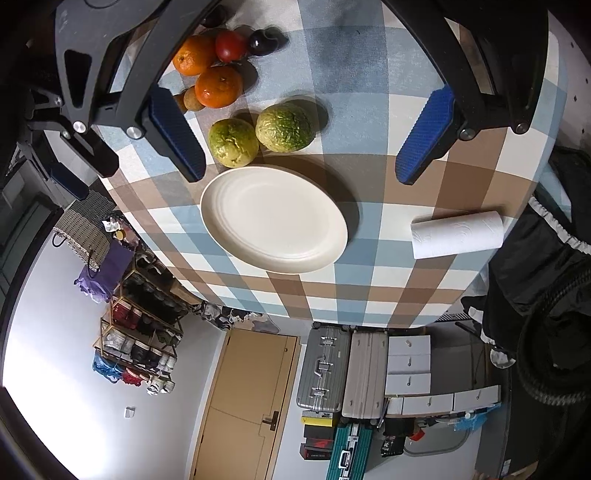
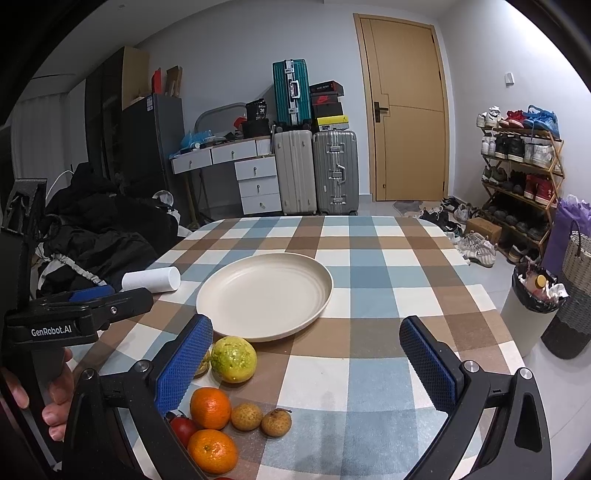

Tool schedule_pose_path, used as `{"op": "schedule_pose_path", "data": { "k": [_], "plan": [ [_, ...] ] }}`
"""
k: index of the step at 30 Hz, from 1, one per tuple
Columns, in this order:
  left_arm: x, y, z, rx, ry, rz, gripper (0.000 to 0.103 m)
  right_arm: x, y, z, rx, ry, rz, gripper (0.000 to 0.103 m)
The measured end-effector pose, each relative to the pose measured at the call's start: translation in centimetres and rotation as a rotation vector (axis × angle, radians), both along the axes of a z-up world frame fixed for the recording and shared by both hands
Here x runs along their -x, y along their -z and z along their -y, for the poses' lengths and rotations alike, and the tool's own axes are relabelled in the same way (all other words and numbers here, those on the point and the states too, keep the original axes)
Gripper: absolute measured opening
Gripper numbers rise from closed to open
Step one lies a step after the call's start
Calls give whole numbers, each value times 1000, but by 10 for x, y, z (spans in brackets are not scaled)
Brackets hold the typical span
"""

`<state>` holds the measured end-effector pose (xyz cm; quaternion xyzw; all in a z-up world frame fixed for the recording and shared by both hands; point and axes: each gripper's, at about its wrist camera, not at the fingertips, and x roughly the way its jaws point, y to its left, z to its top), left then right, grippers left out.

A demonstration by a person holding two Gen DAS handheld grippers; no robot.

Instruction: Organize fruits

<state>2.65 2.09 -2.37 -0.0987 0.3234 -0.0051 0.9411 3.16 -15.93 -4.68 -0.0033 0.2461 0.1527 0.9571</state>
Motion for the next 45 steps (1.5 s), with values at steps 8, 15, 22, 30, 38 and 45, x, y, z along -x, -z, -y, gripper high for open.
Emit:
{"op": "schedule_pose_path", "data": {
  "k": [8, 15, 22, 30, 38, 45],
  "plan": [
    [-6, 3, -1, 16, 24, -11, 103, -3, 0, 2, -6, 0, -8, 103],
    [-8, 4, -1, 10, 21, -15, 103, -4, 0, 2, -8, -1, -9, 103],
    [-11, 4, -3, 7, 22, -11, 103, -5, 0, 1, -5, -3, -4, 103],
    [-12, 4, -2, 7, 23, -9, 103, -5, -2, 0, -5, -3, 3, 103],
    [-11, 6, -2, 9, 23, -12, 103, -5, -2, 1, -10, 0, 1, 103],
    [-12, 15, -5, 24, 28, -51, 103, -7, 1, 3, -14, 2, -12, 103]
  ]
}}
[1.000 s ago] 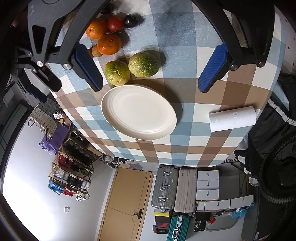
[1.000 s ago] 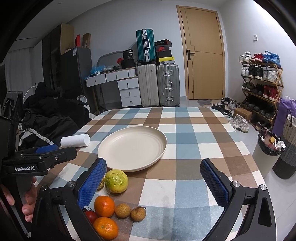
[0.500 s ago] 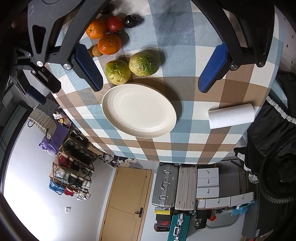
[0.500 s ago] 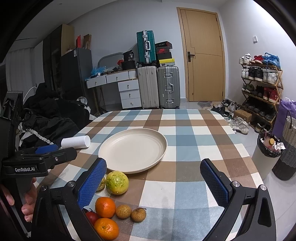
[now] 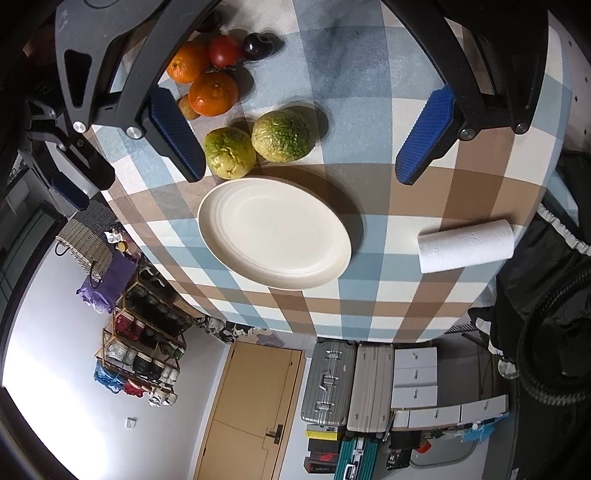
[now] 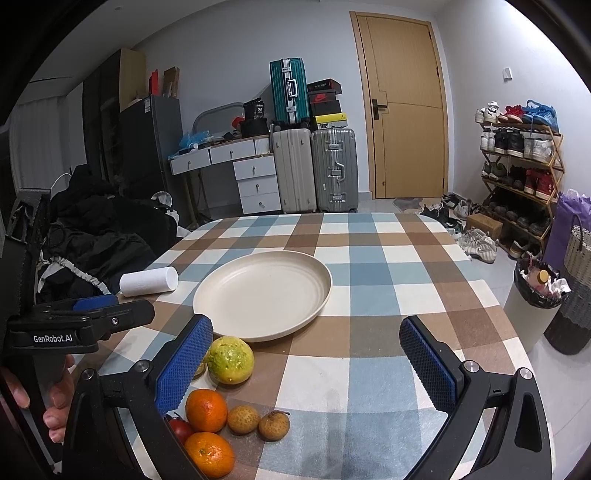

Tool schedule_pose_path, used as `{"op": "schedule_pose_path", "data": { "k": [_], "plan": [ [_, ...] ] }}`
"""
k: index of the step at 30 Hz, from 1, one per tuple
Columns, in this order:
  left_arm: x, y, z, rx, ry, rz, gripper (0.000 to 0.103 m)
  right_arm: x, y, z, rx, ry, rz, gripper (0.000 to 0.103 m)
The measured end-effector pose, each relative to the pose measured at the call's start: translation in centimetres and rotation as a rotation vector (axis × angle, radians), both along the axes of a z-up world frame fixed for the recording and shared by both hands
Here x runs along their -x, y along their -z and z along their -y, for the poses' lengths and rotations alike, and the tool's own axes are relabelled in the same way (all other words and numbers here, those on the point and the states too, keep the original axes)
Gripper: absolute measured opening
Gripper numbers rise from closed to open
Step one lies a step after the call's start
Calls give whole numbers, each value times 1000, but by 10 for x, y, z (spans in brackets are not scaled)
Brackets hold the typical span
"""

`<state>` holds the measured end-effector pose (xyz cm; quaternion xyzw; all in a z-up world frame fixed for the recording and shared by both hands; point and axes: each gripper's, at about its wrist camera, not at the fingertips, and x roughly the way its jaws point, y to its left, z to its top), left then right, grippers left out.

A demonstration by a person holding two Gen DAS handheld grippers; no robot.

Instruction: Organize fruits

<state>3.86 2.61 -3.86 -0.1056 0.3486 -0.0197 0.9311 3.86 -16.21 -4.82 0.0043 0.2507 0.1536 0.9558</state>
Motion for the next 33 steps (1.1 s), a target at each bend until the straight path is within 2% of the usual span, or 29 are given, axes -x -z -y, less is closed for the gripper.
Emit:
{"op": "schedule_pose_path", "data": {
  "k": [8, 20, 26, 29, 33],
  "plan": [
    [-10, 16, -4, 54, 30, -37, 103, -5, 8, 1, -2, -3, -19, 103],
    [-32, 52, -18, 243, 100, -127, 100, -16, 19, -3, 0, -4, -50, 103],
    [-46, 69, -17, 310, 135, -187, 86, -21, 21, -7, 7, -8, -61, 103],
    [-51, 73, -15, 327, 151, -204, 74, -23, 21, -7, 7, -7, -64, 103],
    [-60, 77, -12, 347, 157, -206, 49, -28, 21, -10, 4, -15, -81, 103]
  ]
}}
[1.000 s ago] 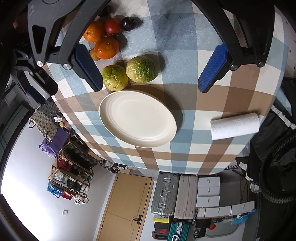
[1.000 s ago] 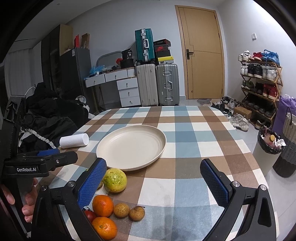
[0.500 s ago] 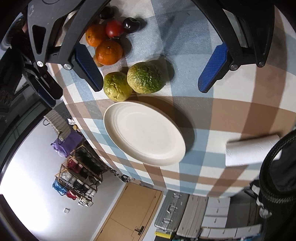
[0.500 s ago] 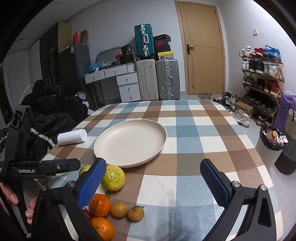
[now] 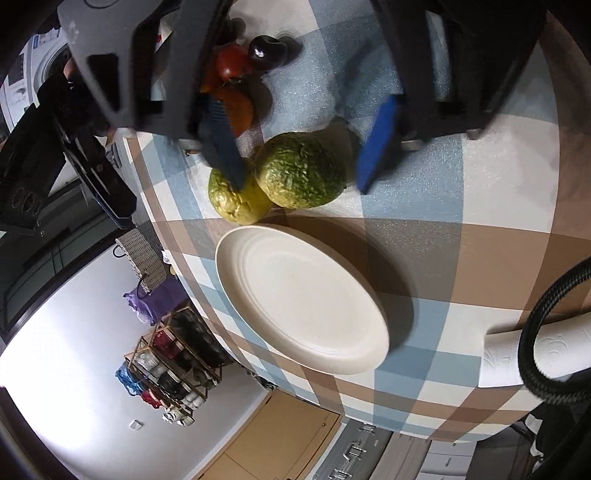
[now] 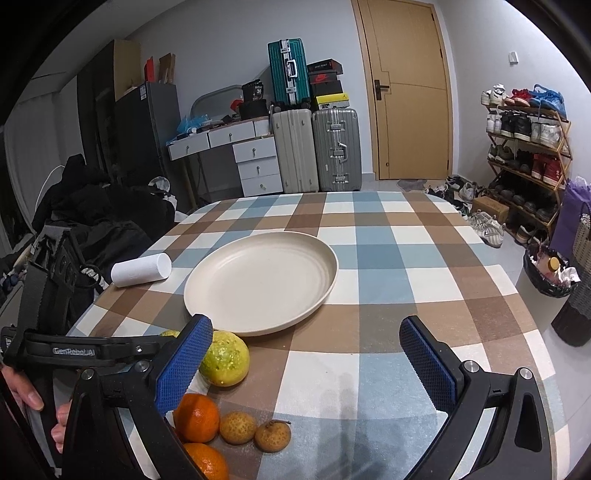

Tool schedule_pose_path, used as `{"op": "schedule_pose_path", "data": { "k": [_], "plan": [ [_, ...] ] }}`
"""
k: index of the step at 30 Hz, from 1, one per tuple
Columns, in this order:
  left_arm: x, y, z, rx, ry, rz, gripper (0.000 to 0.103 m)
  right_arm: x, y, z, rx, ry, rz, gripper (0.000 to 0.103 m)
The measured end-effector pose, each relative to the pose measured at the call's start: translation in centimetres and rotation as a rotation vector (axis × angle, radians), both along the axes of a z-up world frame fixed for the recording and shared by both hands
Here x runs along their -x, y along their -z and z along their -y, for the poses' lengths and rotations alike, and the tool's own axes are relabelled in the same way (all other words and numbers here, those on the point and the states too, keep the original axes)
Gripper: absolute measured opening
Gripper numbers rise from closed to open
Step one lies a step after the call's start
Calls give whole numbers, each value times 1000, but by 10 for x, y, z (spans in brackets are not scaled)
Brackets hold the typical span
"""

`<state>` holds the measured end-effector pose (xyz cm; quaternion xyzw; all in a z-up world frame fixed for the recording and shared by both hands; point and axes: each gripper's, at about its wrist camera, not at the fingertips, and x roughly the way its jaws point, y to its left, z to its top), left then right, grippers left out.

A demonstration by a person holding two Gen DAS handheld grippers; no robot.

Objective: Organize fruits
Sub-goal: 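Grasp the bumpy green citrus with the left tool while the right tool grasps the yellow-green citrus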

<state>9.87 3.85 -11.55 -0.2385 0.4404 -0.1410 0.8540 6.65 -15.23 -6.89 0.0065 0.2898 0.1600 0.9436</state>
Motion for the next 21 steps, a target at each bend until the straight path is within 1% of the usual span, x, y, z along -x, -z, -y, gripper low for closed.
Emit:
{"op": "schedule_pose_path", "data": {
  "k": [5, 11, 15, 18, 21],
  "plan": [
    [-6, 4, -1, 44, -1, 0, 47, -5, 0, -4, -18, -26, -26, 103],
    [-10, 8, -2, 84, 14, 1, 47, -18, 9, -20, -37, -116, -125, 103],
    [-7, 10, -5, 92, 16, 8, 46, -24, 20, -35, -36, -176, -186, 103],
    [-10, 12, -4, 100, 21, 10, 46, -26, 24, -44, -24, -191, -201, 103],
    [-14, 16, -5, 132, 27, -5, 47, -28, 27, -48, -23, -197, -215, 103]
  ]
}}
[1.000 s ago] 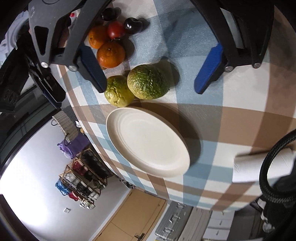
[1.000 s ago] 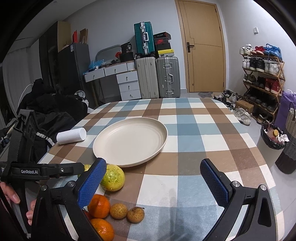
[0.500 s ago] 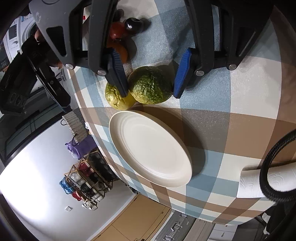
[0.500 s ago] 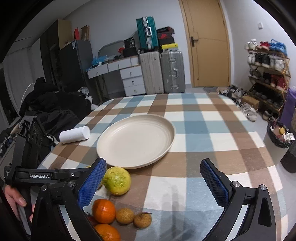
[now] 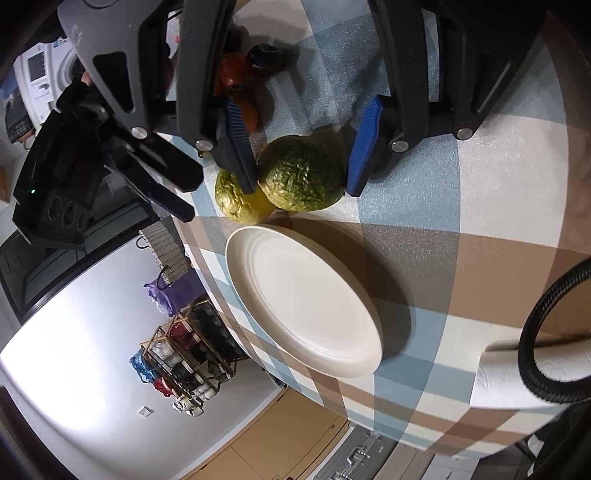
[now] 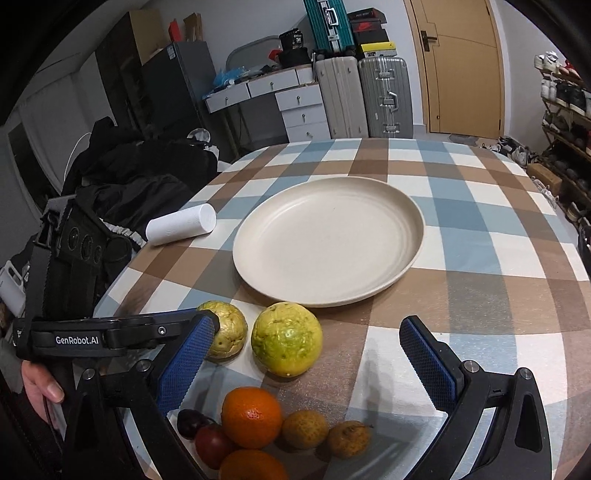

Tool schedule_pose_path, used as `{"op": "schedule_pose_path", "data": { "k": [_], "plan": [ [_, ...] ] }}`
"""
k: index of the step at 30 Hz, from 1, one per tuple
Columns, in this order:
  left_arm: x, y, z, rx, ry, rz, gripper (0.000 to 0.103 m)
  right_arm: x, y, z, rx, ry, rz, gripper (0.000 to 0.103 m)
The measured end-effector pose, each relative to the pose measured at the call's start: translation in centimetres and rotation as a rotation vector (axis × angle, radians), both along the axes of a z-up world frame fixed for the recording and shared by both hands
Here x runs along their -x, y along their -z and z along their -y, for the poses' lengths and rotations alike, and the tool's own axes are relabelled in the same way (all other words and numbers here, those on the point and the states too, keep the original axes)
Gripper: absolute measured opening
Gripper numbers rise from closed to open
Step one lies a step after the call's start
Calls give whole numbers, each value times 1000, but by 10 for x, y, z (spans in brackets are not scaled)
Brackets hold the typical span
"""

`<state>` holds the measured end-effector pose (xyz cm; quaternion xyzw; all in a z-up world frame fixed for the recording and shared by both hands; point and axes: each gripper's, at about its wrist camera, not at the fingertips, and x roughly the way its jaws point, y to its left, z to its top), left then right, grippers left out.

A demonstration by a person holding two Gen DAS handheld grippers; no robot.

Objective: Organize fruits
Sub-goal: 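Grasp the bumpy green citrus with the left tool while the right tool grasps the yellow-green citrus, then carry both citrus onto the plate and open both tools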

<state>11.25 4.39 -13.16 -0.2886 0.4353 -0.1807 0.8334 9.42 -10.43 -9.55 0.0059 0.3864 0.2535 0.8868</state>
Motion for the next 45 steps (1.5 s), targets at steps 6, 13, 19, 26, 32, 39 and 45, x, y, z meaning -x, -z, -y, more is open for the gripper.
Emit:
{"op": "schedule_pose_path", "data": {
  "k": [6, 13, 19, 26, 32, 39, 45],
  "plan": [
    [-3, 9, 2, 20, 21, -13, 47, -5, 2, 0, -7, 8, -24, 103],
    [1, 3, -10, 18, -10, 4, 46, -13, 7, -5, -3, -12, -65, 87],
    [6, -14, -27, 17, -55, 43, 46, -17, 18, -14, 9, -33, -121, 72],
    [6, -36, -43, 13, -67, 79, 46, -18, 28, -16, -12, -57, -177, 49],
    [4, -49, -46, 3, -55, 87, 46, -11, 19, -5, -66, -53, -135, 49],
    [-1, -53, -35, 3, -46, 111, 46, -14, -16, 15, -149, -25, -38, 49],
    [-36, -69, -21, -21, -32, 143, 46, -49, -36, 24, -151, -2, -5, 49]
  ]
}}
